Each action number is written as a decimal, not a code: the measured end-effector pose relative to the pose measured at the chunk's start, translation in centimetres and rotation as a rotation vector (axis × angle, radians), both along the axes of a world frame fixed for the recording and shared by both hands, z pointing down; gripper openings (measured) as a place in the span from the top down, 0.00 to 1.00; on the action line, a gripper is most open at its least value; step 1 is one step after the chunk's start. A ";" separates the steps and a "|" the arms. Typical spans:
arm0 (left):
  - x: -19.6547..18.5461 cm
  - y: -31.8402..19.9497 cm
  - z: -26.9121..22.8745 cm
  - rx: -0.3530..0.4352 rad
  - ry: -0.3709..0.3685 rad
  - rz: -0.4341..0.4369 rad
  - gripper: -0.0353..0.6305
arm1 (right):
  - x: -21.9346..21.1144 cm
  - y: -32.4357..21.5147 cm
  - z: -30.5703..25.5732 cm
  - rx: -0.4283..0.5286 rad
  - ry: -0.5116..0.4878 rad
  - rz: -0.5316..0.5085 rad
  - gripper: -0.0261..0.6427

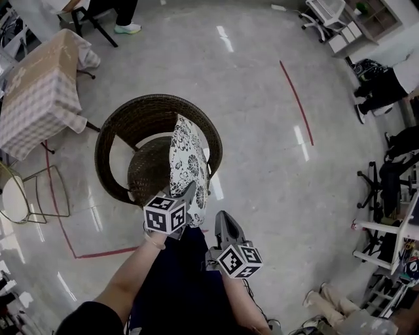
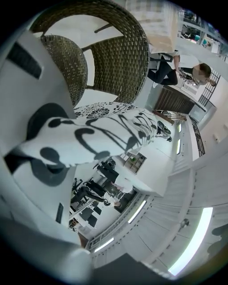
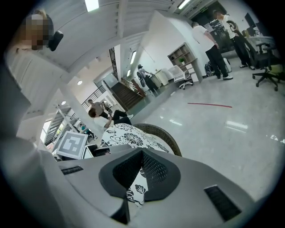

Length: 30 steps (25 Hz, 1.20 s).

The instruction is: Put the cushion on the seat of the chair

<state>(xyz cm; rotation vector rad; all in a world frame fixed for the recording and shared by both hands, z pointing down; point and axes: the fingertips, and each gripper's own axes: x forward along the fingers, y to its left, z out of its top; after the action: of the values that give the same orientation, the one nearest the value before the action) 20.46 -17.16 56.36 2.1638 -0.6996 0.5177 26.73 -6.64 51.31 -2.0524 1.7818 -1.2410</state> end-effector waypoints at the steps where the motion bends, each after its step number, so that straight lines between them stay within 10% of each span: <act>1: 0.3 0.0 0.5 -0.007 -0.004 -0.003 0.91 | 0.3 0.1 0.1 -0.003 -0.001 -0.007 0.92; 30: -8.1 -1.8 8.6 -0.084 -0.083 -0.164 0.91 | -2.8 -2.7 2.8 -0.034 -0.042 -0.139 0.92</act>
<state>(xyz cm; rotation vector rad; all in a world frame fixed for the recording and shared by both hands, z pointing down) 12.34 -18.97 64.95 1.9965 -0.8764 0.5425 23.95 -9.34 54.11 -1.9331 1.9256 -1.3496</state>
